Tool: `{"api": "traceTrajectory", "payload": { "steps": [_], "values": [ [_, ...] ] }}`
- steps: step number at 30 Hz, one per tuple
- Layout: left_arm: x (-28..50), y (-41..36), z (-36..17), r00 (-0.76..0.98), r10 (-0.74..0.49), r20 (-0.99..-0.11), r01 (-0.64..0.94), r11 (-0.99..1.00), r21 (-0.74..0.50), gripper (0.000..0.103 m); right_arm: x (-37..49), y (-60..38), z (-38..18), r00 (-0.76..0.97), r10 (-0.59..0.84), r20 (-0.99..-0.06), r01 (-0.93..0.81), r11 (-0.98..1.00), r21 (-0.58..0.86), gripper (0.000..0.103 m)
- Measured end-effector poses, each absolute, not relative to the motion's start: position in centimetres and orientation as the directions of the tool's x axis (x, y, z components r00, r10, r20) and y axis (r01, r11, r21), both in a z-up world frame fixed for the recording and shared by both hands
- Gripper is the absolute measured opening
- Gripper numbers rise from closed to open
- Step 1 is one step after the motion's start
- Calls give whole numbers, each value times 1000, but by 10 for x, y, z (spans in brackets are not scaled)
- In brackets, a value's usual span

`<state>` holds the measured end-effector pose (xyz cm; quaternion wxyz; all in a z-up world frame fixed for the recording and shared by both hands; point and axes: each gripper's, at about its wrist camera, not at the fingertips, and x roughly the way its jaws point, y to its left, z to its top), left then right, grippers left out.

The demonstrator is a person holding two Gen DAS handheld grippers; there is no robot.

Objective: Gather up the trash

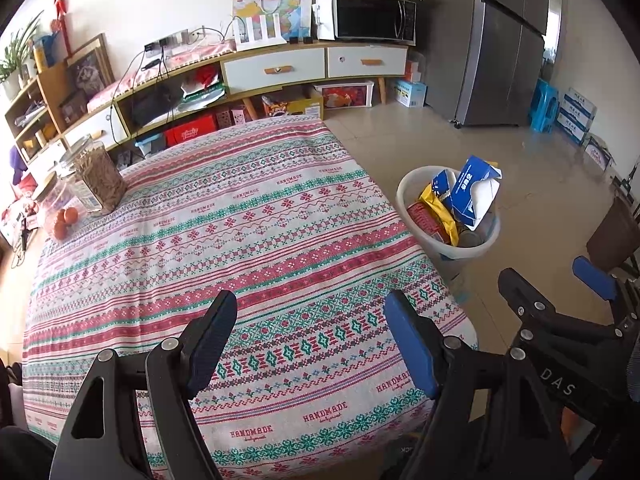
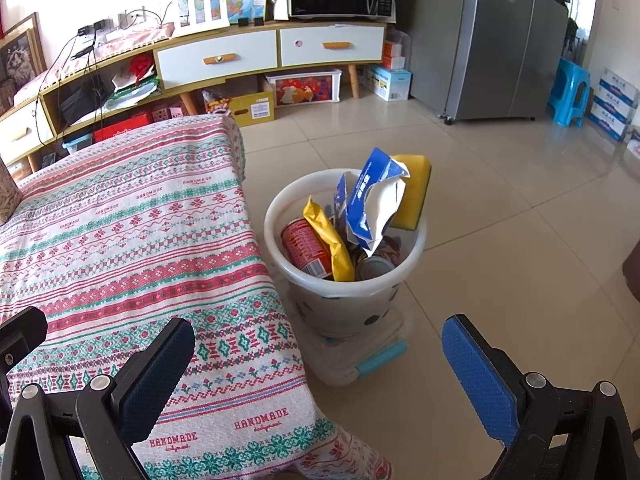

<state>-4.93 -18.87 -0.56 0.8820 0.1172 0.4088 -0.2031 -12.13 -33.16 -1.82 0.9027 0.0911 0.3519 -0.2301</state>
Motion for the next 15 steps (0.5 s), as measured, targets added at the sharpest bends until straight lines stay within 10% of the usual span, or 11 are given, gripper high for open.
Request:
{"api": "traceTrajectory", "payload": {
  "steps": [15],
  "values": [
    [-48, -188, -7, 581, -263, -770, 455, 889, 40, 79, -121, -333, -19, 645, -352, -678, 479, 878, 0, 102]
  ]
}}
